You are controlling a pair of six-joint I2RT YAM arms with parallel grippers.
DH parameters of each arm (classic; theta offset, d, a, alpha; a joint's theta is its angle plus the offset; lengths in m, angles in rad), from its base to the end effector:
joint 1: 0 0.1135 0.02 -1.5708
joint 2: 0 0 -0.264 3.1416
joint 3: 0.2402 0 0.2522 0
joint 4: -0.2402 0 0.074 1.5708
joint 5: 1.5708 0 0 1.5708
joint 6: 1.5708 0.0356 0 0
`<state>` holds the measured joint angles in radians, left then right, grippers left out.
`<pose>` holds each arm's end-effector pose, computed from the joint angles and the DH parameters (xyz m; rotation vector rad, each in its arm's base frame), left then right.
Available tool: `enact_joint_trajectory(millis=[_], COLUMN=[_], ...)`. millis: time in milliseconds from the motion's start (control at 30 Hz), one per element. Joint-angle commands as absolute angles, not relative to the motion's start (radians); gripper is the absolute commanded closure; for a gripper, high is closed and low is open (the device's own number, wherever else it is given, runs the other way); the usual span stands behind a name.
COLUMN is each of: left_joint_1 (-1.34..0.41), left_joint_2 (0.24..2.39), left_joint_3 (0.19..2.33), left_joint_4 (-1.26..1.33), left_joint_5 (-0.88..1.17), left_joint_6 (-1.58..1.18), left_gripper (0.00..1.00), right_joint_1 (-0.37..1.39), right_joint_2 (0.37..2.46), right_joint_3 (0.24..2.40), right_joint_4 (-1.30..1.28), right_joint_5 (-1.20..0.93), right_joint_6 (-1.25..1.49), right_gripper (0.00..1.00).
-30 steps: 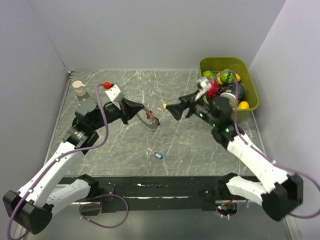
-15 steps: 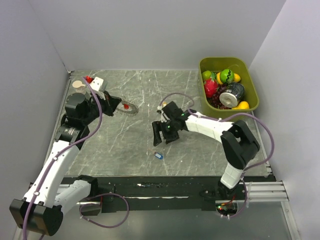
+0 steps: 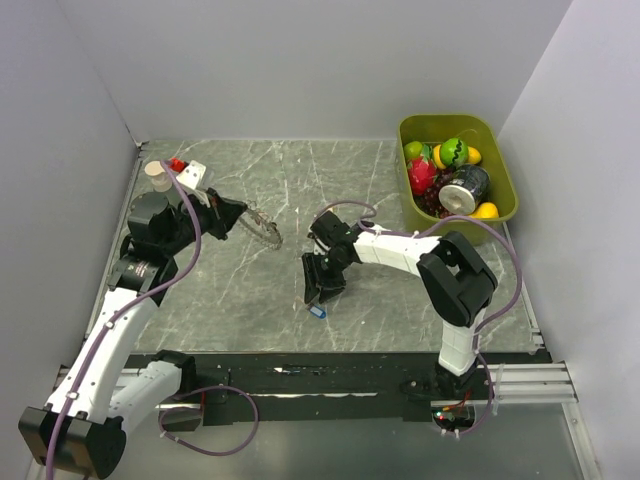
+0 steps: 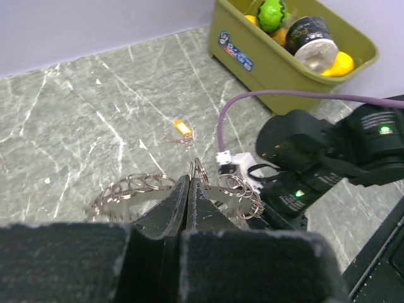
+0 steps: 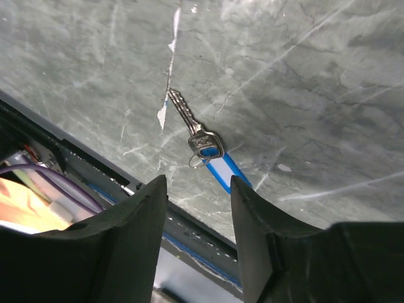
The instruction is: Put the keys on the keyring
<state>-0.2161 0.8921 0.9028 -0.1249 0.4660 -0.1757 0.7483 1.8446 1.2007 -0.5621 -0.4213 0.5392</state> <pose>0.1955 -0.0593 0.3696 0.3900 1.6747 -0.6836 0.2549 0.2565 0.1691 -0.4287 2.9576 0.8413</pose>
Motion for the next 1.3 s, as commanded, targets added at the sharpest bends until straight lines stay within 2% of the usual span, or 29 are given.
enact_joint_trajectory(millis=[0,67,133,200,267,733,767,833,867,933,1267], left_joint_1=[-0.21,-0.21,-0.21,-0.21,-0.21,-0.212,-0.21,-0.21,-0.21,-0.21,-0.212], left_joint_2=[0.864,0.862,0.862,0.862,0.862,0.861,0.861,0.861,0.861,0.861,0.85], left_joint_3=[0.9,0.896,0.893,0.891,0.888,0.873,0.871,0.873,0.873,0.873,0.864], left_joint_4=[-0.04,-0.035,-0.032,-0.031,-0.029,-0.021,-0.021,-0.025,-0.025,-0.031,-0.051], left_joint_5=[0.525,0.529,0.531,0.537,0.541,0.557,0.557,0.555,0.554,0.549,0.577], left_joint_6=[-0.196,-0.196,-0.198,-0.199,-0.198,-0.199,-0.198,-0.196,-0.195,-0.19,-0.147], left_gripper=[0.99,0.99,0.99,0.99,0.99,0.99,0.99,0.99,0.99,0.99,0.99], right_joint_1=[0.753,0.755,0.755,0.753,0.755,0.755,0.755,0.755,0.753,0.755,0.738], right_joint_2=[1.868,1.879,1.89,1.896,1.907,1.944,1.945,1.945,1.945,1.941,1.801], right_joint_3=[1.241,1.241,1.241,1.243,1.244,1.244,1.241,1.239,1.239,1.239,1.241], right_joint_4=[-0.575,-0.569,-0.565,-0.564,-0.561,-0.529,-0.526,-0.519,-0.518,-0.52,-0.542], right_joint_5=[-0.46,-0.474,-0.48,-0.485,-0.492,-0.528,-0.531,-0.537,-0.537,-0.534,-0.428], right_joint_6=[0.574,0.574,0.574,0.577,0.577,0.583,0.583,0.583,0.581,0.578,0.5], right_gripper=[0.49,0.5,0.57,0.59,0.68,0.69,0.78,0.85,0.93,0.99,1.0])
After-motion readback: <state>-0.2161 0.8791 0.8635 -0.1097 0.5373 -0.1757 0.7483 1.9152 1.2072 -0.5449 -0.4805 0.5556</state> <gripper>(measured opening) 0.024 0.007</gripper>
